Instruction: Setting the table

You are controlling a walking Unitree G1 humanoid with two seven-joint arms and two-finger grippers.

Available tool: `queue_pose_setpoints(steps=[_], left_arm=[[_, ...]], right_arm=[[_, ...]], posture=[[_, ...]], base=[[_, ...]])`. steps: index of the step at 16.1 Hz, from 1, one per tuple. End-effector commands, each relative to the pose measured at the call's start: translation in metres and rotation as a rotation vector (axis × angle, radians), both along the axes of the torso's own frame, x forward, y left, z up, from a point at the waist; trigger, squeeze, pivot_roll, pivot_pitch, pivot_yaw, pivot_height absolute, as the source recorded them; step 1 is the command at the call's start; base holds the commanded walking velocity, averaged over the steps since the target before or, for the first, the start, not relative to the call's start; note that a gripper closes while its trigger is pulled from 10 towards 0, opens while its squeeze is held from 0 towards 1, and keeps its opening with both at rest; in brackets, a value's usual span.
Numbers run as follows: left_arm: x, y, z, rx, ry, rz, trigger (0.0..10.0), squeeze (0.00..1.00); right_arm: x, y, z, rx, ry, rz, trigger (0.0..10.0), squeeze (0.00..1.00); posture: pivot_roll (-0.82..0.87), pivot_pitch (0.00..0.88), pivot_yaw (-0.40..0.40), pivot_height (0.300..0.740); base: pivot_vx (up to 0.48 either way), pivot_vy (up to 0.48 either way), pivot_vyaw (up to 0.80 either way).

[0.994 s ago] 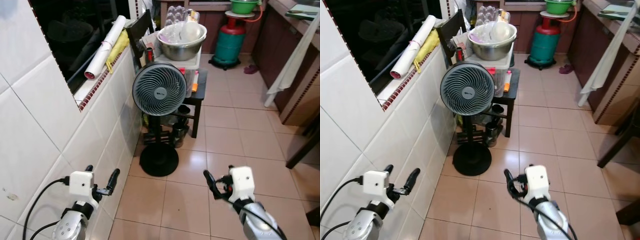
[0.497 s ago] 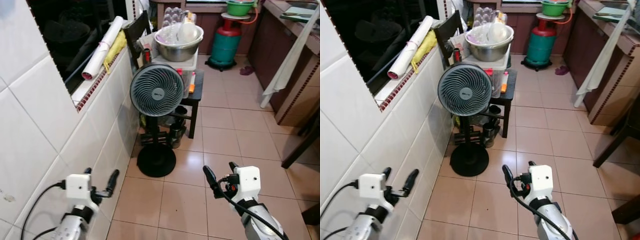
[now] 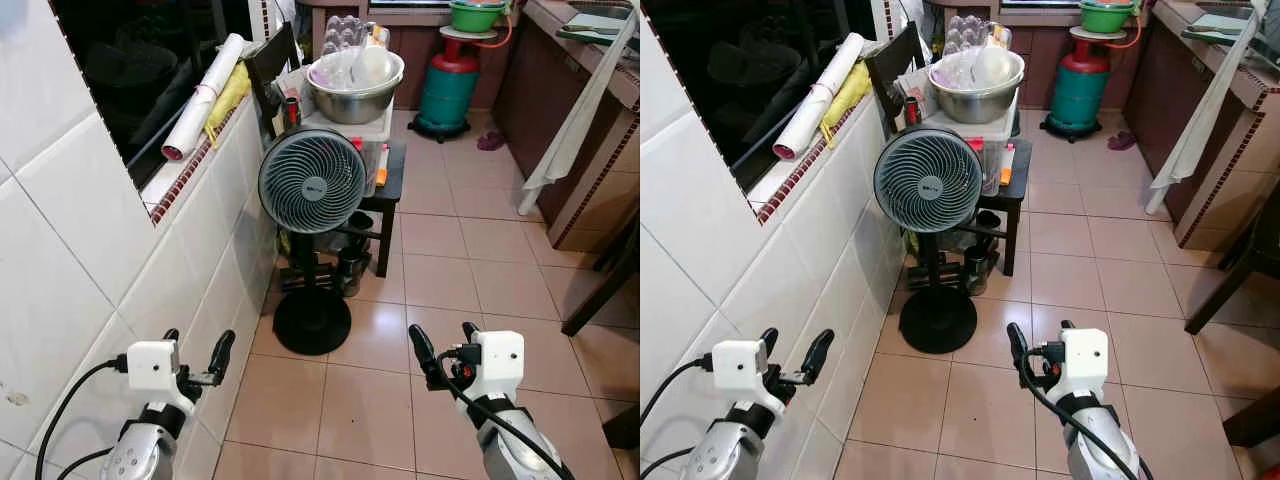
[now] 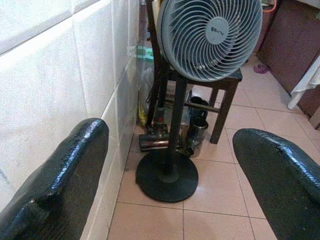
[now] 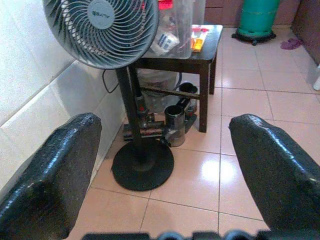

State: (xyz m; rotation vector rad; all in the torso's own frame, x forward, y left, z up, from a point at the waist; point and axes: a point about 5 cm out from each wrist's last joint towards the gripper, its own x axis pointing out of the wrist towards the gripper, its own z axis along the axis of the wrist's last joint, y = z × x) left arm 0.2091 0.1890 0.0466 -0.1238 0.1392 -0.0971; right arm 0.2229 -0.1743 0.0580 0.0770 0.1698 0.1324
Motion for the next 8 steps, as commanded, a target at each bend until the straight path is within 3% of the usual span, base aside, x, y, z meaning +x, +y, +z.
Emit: queue_pose_setpoints(steps=[1, 8], left_arm=[[0.0022, -0.0003, 0.0026, 0.016, -0.001, -0.015, 10.0, 0.00], [0.0040, -0.0056, 0.0054, -0.030, -0.013, -0.069, 10.0, 0.00]], right_arm=[[0.0029, 0.0012, 0.0037, 0.002, -0.004, -0.004, 10.0, 0.00], [0.0017, 0.0060, 0.0024, 0.000, 0.009, 0.011, 10.0, 0.00]], posture=[[0.01, 0.000, 0.043, 0.740], [0.00, 0.000, 0.041, 0.740]], base=[[0.000, 0.000, 0.00], [0.036, 0.000, -0.80]])
